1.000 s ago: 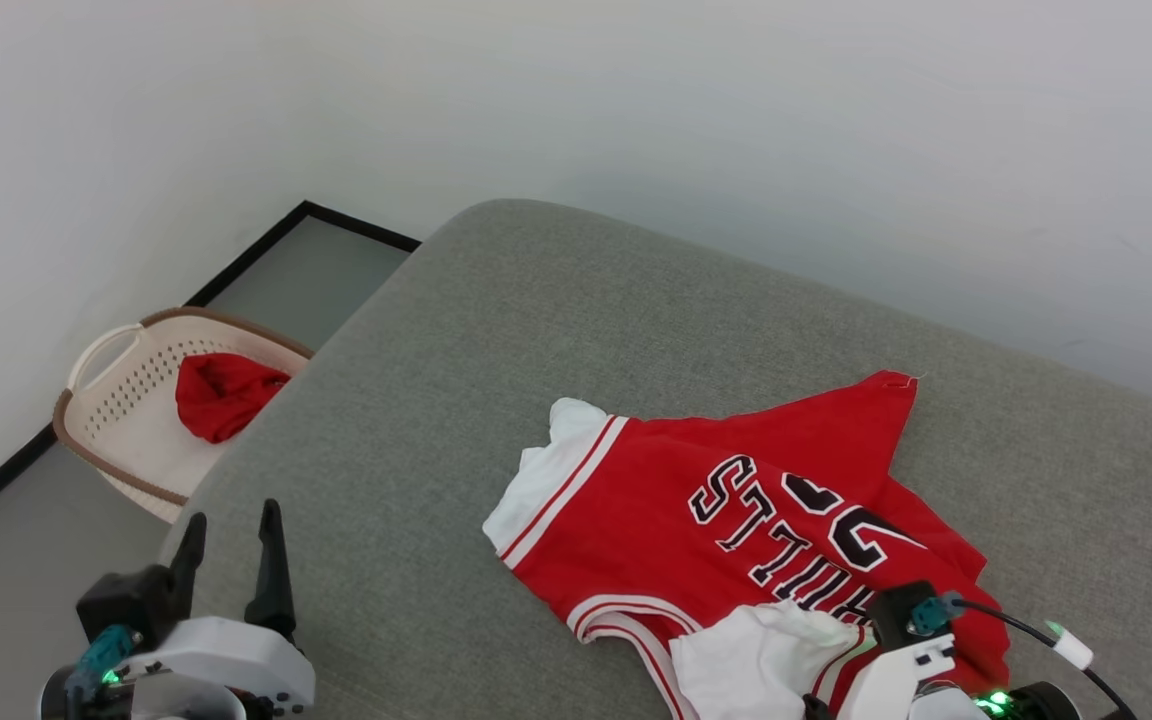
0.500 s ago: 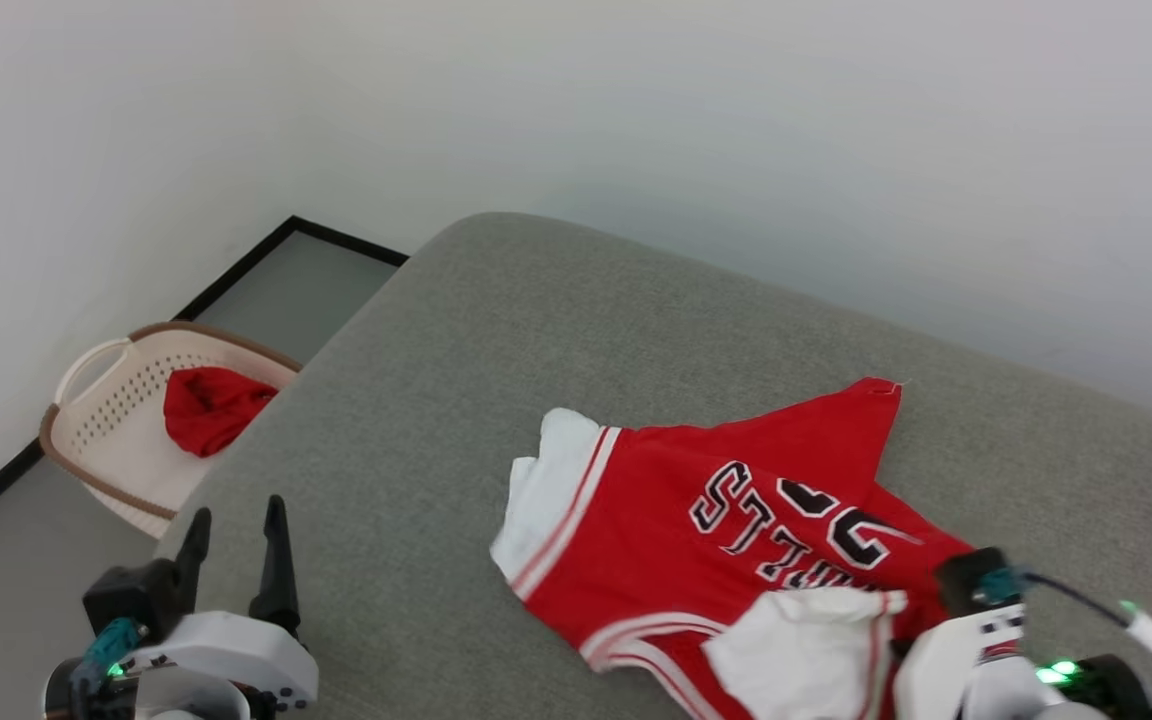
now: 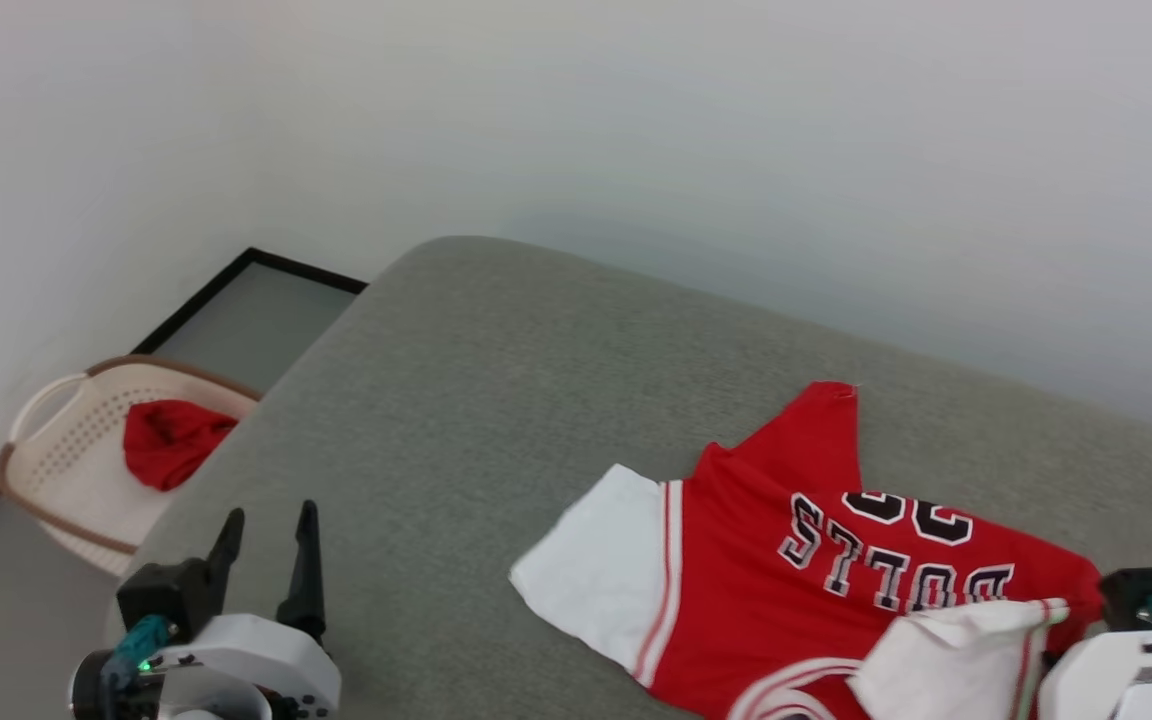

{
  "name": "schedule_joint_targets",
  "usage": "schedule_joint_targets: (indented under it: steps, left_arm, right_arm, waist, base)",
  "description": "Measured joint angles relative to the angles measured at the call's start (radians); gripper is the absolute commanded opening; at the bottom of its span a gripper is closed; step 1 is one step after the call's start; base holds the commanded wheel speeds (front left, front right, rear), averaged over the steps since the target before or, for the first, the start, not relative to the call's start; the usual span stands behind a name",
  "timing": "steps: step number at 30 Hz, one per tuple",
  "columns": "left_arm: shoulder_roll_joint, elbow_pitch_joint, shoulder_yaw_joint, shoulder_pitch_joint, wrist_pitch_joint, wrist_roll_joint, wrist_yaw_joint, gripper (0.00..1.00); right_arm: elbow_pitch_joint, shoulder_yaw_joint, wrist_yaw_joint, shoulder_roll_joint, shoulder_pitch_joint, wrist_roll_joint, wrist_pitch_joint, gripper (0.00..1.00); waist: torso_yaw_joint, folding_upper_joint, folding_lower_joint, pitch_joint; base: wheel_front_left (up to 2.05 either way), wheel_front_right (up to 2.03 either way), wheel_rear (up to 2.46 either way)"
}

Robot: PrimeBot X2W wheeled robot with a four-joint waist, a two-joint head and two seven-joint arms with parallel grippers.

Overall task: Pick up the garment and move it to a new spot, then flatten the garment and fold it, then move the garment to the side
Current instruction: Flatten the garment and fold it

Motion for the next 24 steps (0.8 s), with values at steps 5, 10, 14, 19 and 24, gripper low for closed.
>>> schedule_joint_targets:
  steps: [5, 10, 14, 19, 24]
  left_arm:
    - [-0.002, -0.010, -0.008, 0.000, 0.000, -0.004, 0.000, 1.00]
    - [-0.001, -0.023, -0.015, 0.003, 0.000, -0.007, 0.000, 1.00]
    - [0.000, -0.033, -0.014, 0.007, 0.000, -0.007, 0.000, 1.00]
    - [0.009, -0.054, -0.008, 0.010, 0.000, -0.010, 0.000, 1.00]
    - [0.016, -0.083, 0.011, 0.013, 0.000, -0.006, 0.000, 1.00]
  right_arm:
    - [-0.009, -0.036, 0.000, -0.014, 0.013, -0.007, 0.013, 0.00]
    - [0.009, -0.047, 0.000, -0.008, 0.012, -0.009, -0.004, 0.38]
    - [0.031, -0.037, 0.000, -0.005, 0.006, -0.018, -0.024, 1.00]
    - [0.021, -0.007, 0.000, -0.015, -0.021, -0.022, -0.086, 1.00]
    - [-0.036, 0.026, 0.000, -0.014, -0.018, -0.021, -0.168, 1.00]
  waist:
    - [-0.036, 0.0000, 0.0000, 0.008]
    - [-0.068, 0.0000, 0.0001, 0.018]
    - [-0.093, 0.0000, 0.0000, 0.024]
    - [-0.128, 0.0000, 0.0000, 0.030]
    - [-0.166, 0.0000, 0.0000, 0.036]
  base:
    - [0.00, 0.00, 0.00]
    - [0.00, 0.00, 0.00]
    - [0.00, 0.00, 0.00]
    - [0.00, 0.00, 0.00]
    - [0.00, 0.00, 0.00]
